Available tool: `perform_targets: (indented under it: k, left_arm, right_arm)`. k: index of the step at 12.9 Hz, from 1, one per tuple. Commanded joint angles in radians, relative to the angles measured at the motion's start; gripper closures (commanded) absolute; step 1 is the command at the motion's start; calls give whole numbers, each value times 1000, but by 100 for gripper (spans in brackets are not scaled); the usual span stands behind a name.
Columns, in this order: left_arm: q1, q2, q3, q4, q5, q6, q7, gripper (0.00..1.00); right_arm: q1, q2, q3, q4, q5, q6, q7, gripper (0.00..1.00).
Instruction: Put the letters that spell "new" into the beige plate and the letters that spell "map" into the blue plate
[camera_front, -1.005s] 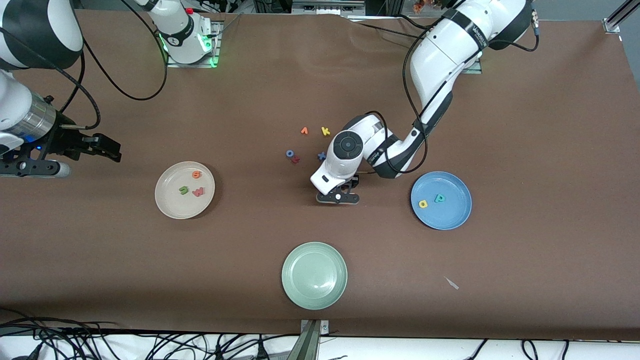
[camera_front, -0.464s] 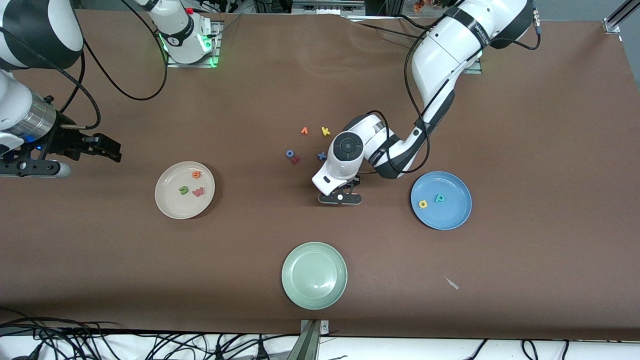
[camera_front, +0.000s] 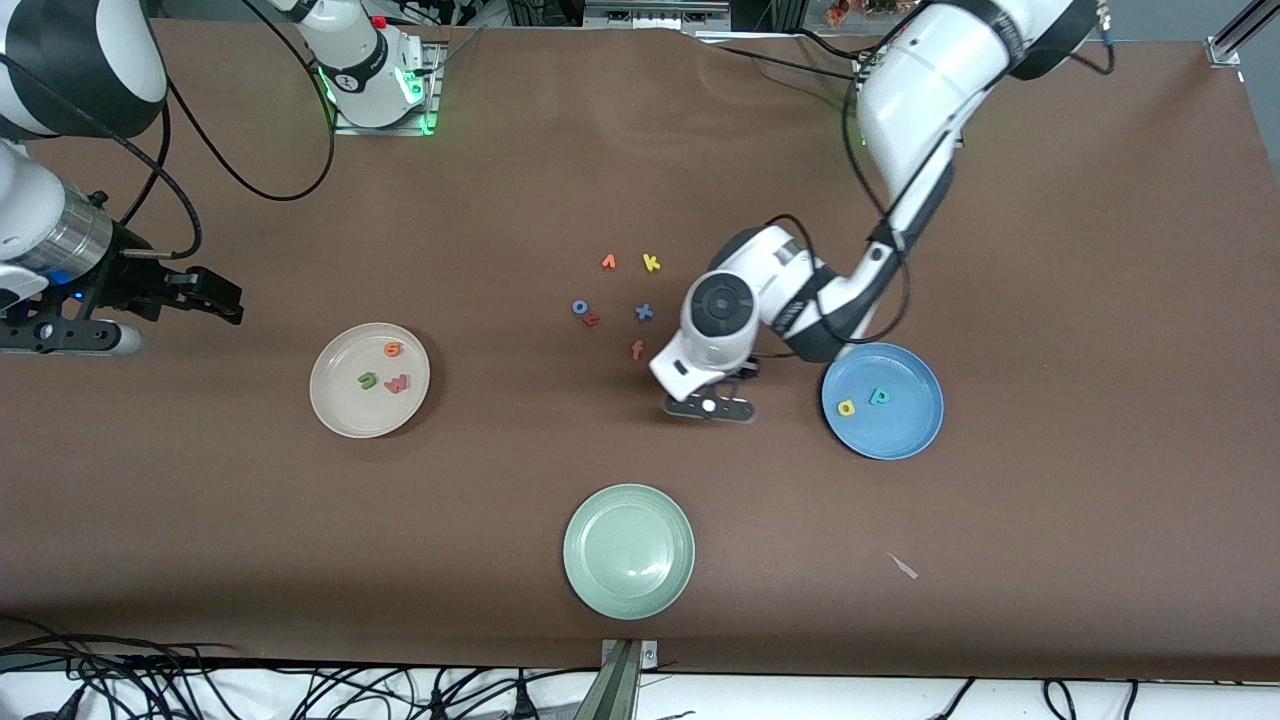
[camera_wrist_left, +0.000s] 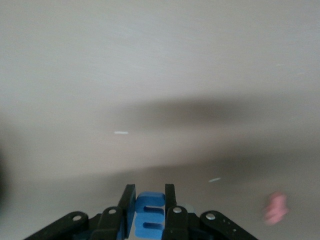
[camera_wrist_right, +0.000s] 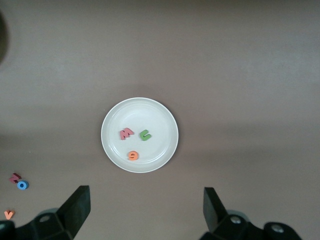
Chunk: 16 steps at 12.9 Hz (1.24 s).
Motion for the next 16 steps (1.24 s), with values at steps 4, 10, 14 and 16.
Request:
perform_targets:
  k: [4, 10, 14, 16]
  left_arm:
    - [259, -52, 1, -67, 27, -77, 529, 85]
    - [359, -58, 1, -222, 171, 47, 619, 82]
    - [378, -61, -10, -197, 271, 64, 645, 32]
    - [381, -89, -31, -196, 215, 72, 640, 0]
  right_arm:
    - [3, -1, 1, 14, -12, -10, 2, 0]
    - [3, -1, 1, 14, -9, -10, 2, 0]
    - [0, -1, 1, 14, -7, -9, 3, 0]
    - [2, -1, 1, 14, -7, -9, 3, 0]
